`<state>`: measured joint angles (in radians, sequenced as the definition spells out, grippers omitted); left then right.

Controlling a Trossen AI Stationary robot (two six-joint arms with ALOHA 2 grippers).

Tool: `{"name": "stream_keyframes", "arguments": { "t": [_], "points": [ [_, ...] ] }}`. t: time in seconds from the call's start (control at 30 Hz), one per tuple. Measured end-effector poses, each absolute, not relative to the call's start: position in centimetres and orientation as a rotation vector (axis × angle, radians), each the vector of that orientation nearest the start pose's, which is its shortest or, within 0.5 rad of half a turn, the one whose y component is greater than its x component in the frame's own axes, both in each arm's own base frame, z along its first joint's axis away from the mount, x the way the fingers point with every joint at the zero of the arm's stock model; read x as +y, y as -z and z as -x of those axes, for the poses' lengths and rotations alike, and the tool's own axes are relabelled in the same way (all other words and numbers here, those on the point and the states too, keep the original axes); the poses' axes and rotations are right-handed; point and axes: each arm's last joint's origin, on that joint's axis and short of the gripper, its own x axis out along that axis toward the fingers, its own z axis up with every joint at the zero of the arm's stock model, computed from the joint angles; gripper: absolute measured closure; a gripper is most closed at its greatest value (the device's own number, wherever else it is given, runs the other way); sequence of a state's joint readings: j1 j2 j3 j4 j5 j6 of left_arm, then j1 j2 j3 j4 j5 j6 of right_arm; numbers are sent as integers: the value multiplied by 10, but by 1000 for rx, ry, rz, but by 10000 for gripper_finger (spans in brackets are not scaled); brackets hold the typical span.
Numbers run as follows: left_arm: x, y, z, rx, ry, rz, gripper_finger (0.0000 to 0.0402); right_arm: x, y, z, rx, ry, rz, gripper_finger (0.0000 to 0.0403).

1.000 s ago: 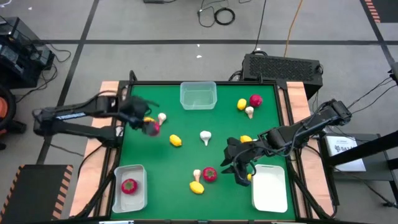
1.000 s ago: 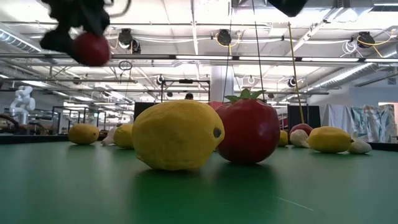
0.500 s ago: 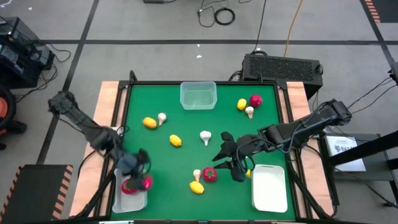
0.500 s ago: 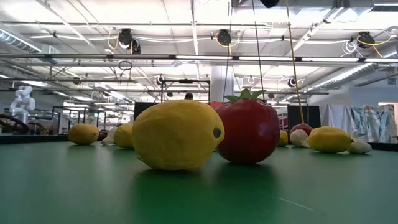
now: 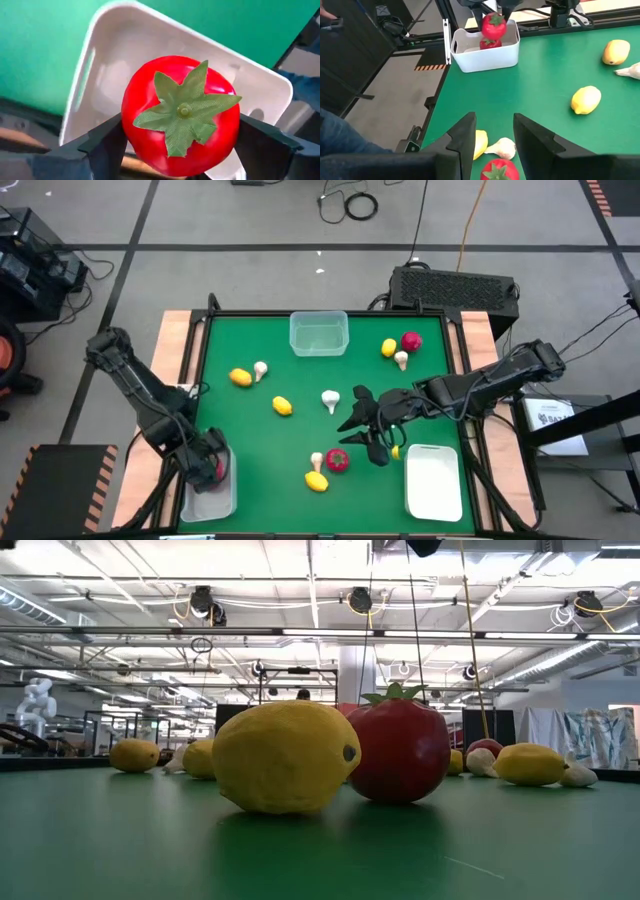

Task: Sort produce into baskets
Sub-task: Put the tomato into the gray bin

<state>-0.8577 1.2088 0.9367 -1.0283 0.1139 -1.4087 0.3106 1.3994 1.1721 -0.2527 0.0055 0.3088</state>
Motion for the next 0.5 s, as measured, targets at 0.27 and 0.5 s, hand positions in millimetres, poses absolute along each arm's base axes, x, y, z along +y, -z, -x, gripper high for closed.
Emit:
{"name": "stream_keyframes", "arguments": {
  "t": [0.27, 0.5],
  "points": [
    [-156, -249, -132, 1464, -183, 599, 77, 94, -322, -298, 518, -222, -227, 280],
    [-156, -249, -132, 1468, -165, 584, 30, 94, -322, -298, 520, -222, -226, 280]
  ]
}}
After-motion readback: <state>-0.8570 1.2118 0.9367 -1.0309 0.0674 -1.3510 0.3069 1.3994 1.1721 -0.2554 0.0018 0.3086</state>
